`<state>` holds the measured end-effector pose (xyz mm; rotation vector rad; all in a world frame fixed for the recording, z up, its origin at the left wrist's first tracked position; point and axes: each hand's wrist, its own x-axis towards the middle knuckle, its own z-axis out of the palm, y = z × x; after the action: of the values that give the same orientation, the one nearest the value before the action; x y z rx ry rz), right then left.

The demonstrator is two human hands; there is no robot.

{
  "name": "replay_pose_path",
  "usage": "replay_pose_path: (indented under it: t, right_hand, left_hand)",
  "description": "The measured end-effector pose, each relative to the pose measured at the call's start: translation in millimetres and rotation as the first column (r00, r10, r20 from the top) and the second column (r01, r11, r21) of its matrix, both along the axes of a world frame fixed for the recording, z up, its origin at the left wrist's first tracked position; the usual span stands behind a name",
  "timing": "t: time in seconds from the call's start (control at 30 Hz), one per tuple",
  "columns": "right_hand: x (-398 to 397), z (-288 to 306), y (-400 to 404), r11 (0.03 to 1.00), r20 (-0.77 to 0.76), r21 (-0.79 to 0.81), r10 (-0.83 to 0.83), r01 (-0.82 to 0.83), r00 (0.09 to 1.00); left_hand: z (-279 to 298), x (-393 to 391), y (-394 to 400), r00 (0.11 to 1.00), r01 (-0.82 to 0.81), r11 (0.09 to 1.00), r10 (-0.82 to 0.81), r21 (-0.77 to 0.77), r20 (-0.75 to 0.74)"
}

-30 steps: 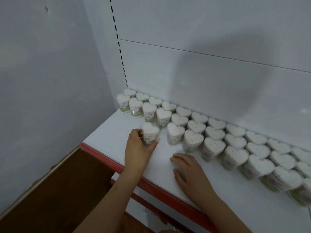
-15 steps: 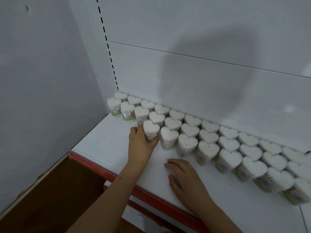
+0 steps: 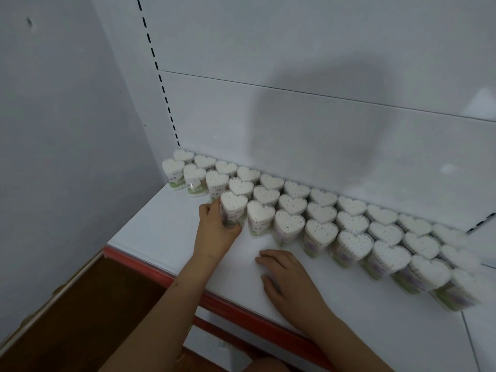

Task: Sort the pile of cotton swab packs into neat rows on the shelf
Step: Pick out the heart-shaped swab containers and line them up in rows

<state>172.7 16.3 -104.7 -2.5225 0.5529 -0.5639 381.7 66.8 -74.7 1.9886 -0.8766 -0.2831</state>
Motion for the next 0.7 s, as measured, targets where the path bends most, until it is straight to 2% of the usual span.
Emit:
replay_pose_path:
  t: [0.1,0.2,0.27,0.37,0.43,0.57,0.7]
  right_hand:
    - [-3,9,2,0.998,0.048,0.065,-0.01,0.007,0.999]
    - [-13,38,6,0.994,0.148,0.102,-0.063,0.049,0.987]
    - [-24,67,3,0.99,0.223,0.093,-0.122,0.104,0.967]
    - [-55,115,-12,0.971,0.304,0.077,-0.239,0.226,0.922]
    - [-87,143,-30,0.937,0.33,0.09,-0.348,0.338,0.878]
    - [-177,179,-62,0.799,0.299,0.099,-0.592,0.593,0.748]
    - [-297,200,-74,0.622,0.278,0.097,-0.767,0.777,0.579]
  left_hand:
    - [8,-10,12,0.997,-0.073,0.997,0.073,-0.007,-0.019]
    - [24,-39,28,0.977,-0.174,0.972,0.191,-0.158,0.096]
    - [41,-64,28,0.973,-0.133,0.959,0.174,-0.251,0.152]
    - [65,-114,6,0.981,0.099,0.955,-0.046,-0.279,0.19]
    - [76,-155,-17,0.942,0.306,0.911,-0.248,-0.277,0.227]
    - [83,-252,-60,0.741,0.671,0.704,-0.622,-0.231,0.253]
    - [87,-363,-85,0.537,0.843,0.507,-0.799,-0.179,0.271]
